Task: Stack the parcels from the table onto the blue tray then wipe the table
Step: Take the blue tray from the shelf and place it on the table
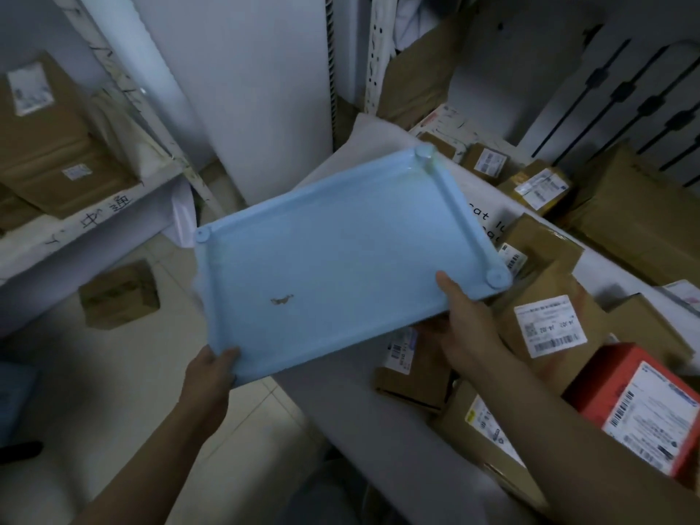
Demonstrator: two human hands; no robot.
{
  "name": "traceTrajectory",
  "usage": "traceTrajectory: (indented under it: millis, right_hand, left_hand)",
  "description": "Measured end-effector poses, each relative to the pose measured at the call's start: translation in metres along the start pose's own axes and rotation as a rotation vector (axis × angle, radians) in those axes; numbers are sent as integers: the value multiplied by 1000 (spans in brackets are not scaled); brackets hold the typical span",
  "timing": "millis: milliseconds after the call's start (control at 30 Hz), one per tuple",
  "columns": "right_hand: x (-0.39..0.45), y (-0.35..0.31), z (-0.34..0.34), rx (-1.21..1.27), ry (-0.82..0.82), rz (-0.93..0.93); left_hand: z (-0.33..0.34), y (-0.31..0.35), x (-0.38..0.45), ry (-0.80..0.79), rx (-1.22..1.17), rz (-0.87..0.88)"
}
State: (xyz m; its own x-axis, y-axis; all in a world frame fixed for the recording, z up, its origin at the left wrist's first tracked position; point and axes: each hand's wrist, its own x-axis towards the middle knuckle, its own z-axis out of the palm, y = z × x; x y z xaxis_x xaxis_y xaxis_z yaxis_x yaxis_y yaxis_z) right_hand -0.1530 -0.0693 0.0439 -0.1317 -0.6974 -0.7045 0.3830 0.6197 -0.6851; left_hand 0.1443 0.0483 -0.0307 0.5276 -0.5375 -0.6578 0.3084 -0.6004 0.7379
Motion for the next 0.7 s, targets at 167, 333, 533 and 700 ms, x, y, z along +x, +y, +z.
traceTrajectory:
  millis: [167,333,533,700]
  right_hand:
    - [-1,9,-6,39,38,66]
    - [-11,26,-5,144,72,43]
    - [-27,49,-3,228,-2,64]
    - [-49,66,-17,-205,-320,12]
  left_hand:
    - [4,6,4,159,-156,-66]
    - [59,25,-48,128,-490,-282]
    - [133,32,-98,-255,-669,-332]
    - [114,33,-67,-90,-719,-325]
